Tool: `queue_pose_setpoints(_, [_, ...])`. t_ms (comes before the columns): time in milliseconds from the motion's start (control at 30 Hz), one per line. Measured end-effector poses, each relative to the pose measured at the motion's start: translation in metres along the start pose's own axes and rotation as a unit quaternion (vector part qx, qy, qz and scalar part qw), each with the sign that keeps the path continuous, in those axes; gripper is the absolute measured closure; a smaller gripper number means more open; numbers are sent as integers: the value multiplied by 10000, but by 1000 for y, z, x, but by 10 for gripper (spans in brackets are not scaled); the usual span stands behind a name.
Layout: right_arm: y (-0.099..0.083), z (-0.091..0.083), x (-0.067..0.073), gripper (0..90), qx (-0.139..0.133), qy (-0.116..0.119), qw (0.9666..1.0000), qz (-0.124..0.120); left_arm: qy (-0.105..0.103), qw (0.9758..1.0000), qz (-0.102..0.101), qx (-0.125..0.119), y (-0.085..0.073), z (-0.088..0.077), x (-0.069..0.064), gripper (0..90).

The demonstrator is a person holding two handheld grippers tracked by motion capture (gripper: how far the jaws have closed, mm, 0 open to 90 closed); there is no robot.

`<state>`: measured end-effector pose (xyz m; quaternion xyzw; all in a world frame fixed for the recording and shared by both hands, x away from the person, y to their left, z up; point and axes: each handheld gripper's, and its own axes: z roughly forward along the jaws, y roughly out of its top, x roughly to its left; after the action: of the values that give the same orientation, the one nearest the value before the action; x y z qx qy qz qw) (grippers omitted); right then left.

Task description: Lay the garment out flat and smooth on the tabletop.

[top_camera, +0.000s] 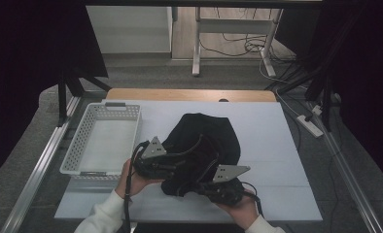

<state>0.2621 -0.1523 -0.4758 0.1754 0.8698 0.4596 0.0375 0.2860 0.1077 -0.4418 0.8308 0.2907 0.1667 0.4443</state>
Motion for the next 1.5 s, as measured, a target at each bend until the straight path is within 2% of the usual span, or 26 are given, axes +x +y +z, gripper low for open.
queue_pose_setpoints(67, [-1, 4, 2, 798, 93, -6, 9999, -80, 10, 10000, 27, 23, 1, 1, -1, 317])
queue_pose_setpoints(100, [-2, 4, 2, 749, 113, -24, 9999, -82, 23, 10000, 47, 36, 1, 1, -2, 317])
queue_pose_setpoints(167, [-4, -1, -1, 554, 7, -53, 10000, 36, 33, 10000, 68, 63, 0, 2, -3, 315])
queue_pose_setpoints(233, [-5, -15, -2, 439, -178, -193, 9996, 109, 33, 10000, 65, 60, 0, 2, -3, 314])
queue_pose_setpoints(367, [-7, -54, -14, 395, -561, -600, 9961, 323, 12, 9999, 76, 81, 1, 5, -5, 314])
queue_pose_setpoints(467, [-8, -70, -30, 389, -637, -928, 9925, 475, -20, 9999, 102, 118, 1, 8, -8, 312])
queue_pose_setpoints(567, [-8, -75, -49, 388, -623, -1119, 9897, 639, -73, 9998, 114, 158, 1, 12, -12, 311])
queue_pose_setpoints(733, [-1, -65, -78, 378, -551, -1248, 9872, 824, -194, 9994, 175, 241, 1, 18, -22, 309])
queue_pose_setpoints(933, [8, -44, -99, 369, -493, -1198, 9864, 1013, -404, 9982, 217, 390, -1, 30, -41, 306])
queue_pose_setpoints(1033, [9, -34, -104, 366, -432, -1174, 9865, 1056, -510, 9971, 294, 475, -1, 34, -52, 296])
queue_pose_setpoints(1133, [10, -27, -105, 365, -361, -1187, 9867, 1055, -596, 9963, 265, 563, 0, 40, -61, 283])
queue_pose_setpoints(1233, [10, -22, -107, 362, -306, -1187, 9867, 1068, -636, 9945, 266, 783, -2, 49, -70, 268])
queue_pose_setpoints(1400, [10, -14, -111, 362, -207, -1168, 9868, 1100, -619, 9921, 282, 1054, -9, 62, -76, 278])
queue_pose_setpoints(1500, [11, -9, -114, 363, -151, -1141, 9870, 1122, -635, 9912, 273, 1132, -13, 67, -77, 330])
